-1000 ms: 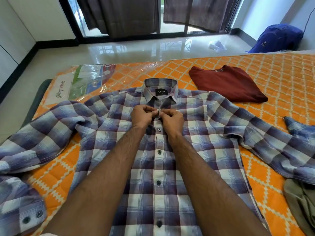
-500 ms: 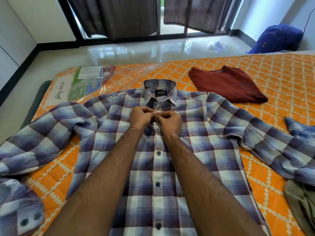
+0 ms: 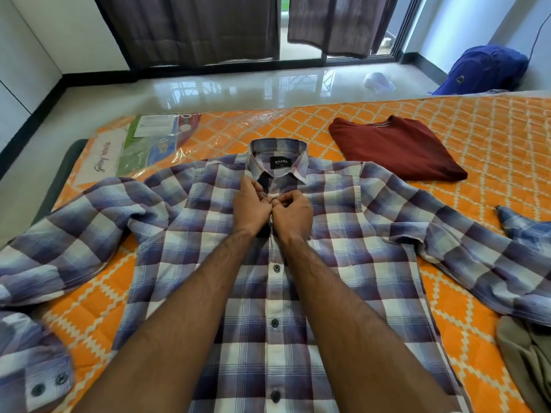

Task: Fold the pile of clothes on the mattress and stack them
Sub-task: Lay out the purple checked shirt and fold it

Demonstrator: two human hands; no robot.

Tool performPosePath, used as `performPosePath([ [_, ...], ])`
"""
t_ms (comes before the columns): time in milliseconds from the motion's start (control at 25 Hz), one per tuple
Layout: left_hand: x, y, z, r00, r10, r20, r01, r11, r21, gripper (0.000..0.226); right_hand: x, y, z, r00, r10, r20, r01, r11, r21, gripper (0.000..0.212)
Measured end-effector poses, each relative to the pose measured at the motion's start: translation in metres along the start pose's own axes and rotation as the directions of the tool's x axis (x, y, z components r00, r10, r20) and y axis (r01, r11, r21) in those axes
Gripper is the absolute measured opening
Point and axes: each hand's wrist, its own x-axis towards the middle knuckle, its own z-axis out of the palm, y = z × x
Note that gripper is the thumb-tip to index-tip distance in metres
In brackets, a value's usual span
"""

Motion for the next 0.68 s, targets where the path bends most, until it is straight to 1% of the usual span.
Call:
performPosePath([
  [80,0.003,0.004,-0.005,0.999,-0.013,0.037,0.013,1.000,-0.010,0.039,0.000,0.002,0.003,1.000,-0.019,-0.004,0.019,0.999,-0.030,0.006],
  [120,0.006,0.005,-0.009,0.997,-0.041,0.060,0.044,0.998,-0.049,0.046,0.001,0.002,0.003,1.000,-0.030,0.009,0.030,0.999,-0.030,0.003],
  [160,0.009,0.008,-0.013,0.993,-0.077,0.092,0.088,0.990,-0.113,0.051,0.002,0.001,-0.001,0.999,-0.038,0.029,0.038,0.999,-0.020,0.006],
  [200,0.013,0.011,-0.017,0.985,-0.110,0.132,0.132,0.976,-0.172,0.056,0.004,-0.002,-0.006,0.997,-0.061,0.047,0.062,0.998,-0.017,0.016],
  [240,0.019,0.014,-0.023,0.979,-0.112,0.171,0.144,0.971,-0.189,0.058,0.010,-0.005,-0.011,0.993,-0.104,0.048,0.105,0.994,-0.022,0.024],
  [280,0.023,0.018,-0.028,0.978,-0.073,0.198,0.104,0.982,-0.155,0.060,0.016,-0.009,-0.017,0.987,-0.157,0.029,0.158,0.987,-0.042,0.027],
  [360,0.036,0.026,-0.033,0.975,0.099,0.197,-0.102,0.995,0.009,0.061,0.031,-0.021,-0.025,0.976,-0.216,-0.029,0.213,0.974,-0.072,0.024],
  [400,0.042,0.030,-0.034,0.963,0.188,0.192,-0.212,0.971,0.111,0.059,0.039,-0.025,-0.026,0.980,-0.195,-0.033,0.192,0.978,-0.078,0.024],
  [440,0.048,0.034,-0.033,0.948,0.251,0.196,-0.291,0.934,0.209,0.055,0.046,-0.028,-0.024,0.990,-0.139,-0.024,0.137,0.987,-0.080,0.030],
  [480,0.054,0.036,-0.029,0.936,0.277,0.219,-0.334,0.896,0.294,0.050,0.051,-0.029,-0.021,0.999,-0.052,-0.012,0.050,0.995,-0.083,0.038],
  [560,0.062,0.037,-0.024,0.935,0.245,0.256,-0.335,0.848,0.410,0.032,0.053,-0.029,-0.014,0.992,0.125,-0.019,-0.126,0.991,-0.052,0.050],
  [600,0.065,0.037,-0.023,0.939,0.226,0.258,-0.323,0.838,0.441,0.024,0.053,-0.030,-0.011,0.982,0.186,-0.034,-0.186,0.982,-0.016,0.050],
  [680,0.066,0.032,-0.022,0.939,0.229,0.258,-0.329,0.821,0.467,0.020,0.054,-0.030,-0.006,0.964,0.258,-0.069,-0.255,0.966,0.044,0.040],
])
